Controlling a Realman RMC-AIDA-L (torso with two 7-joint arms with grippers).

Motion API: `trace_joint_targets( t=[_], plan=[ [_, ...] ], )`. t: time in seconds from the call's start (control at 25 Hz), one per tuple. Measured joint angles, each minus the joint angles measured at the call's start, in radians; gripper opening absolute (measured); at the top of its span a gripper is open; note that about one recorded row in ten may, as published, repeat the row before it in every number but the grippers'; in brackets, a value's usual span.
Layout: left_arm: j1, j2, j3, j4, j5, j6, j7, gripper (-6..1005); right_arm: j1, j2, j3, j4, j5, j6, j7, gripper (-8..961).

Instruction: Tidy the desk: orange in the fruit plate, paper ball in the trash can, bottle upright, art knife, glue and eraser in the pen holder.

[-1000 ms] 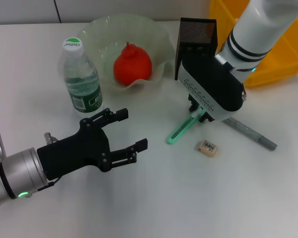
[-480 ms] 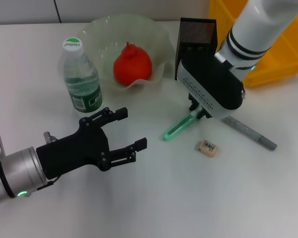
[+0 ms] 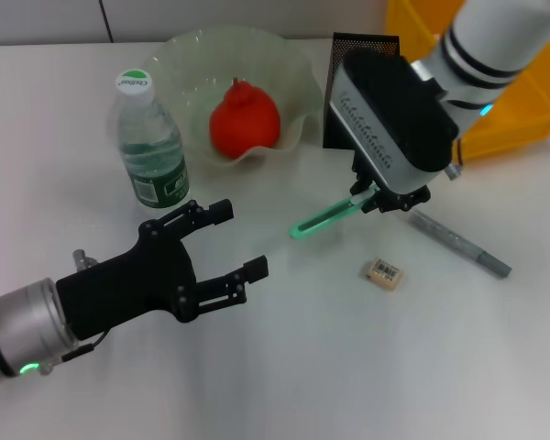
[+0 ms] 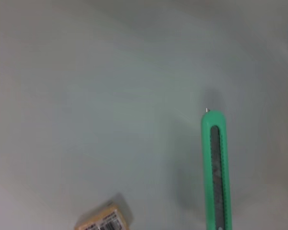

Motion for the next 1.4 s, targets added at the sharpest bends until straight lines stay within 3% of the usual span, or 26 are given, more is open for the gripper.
trace_joint_targets(
  t=[0.12,0.32,0.44,0.72,0.88,0.92,1.2,1.4],
  plan=[
    [0.019,0.001,0.000,0.002,-0.010,0.044,0.000,864,-0.071,0.002,-0.002,-0.114,0.019,-0.039,0.081,170],
    [0.036,0.001,0.000,0.004,-0.014,0.107,-0.001,863,-0.148,-0.002,0.066,-0.200,0.130,-0.121,0.179,170],
    [0.040,0.001,0.002,0.002,-0.014,0.141,0.001,863,-0.233,-0.004,0.086,-0.263,0.201,-0.109,0.199,170],
    [0.048,0.001,0.013,0.005,-0.004,0.175,0.008,863,-0.433,0.000,0.057,-0.582,0.269,-0.069,0.231,171],
    [0.052,0.001,0.024,0.008,-0.003,0.177,0.012,863,-0.492,-0.001,0.012,-0.772,0.161,-0.072,0.258,171],
    [0.053,0.001,0.025,0.008,-0.003,0.177,0.012,863,-0.506,-0.001,-0.029,-0.862,0.060,-0.069,0.276,171],
    [0.055,0.001,0.025,0.007,-0.004,0.175,0.040,863,-0.544,-0.004,-0.147,-1.031,-0.184,0.020,0.279,171],
    [0.052,0.001,0.017,0.011,-0.009,0.175,0.046,863,-0.546,-0.005,-0.211,-1.043,-0.277,0.114,0.177,172]
  ],
)
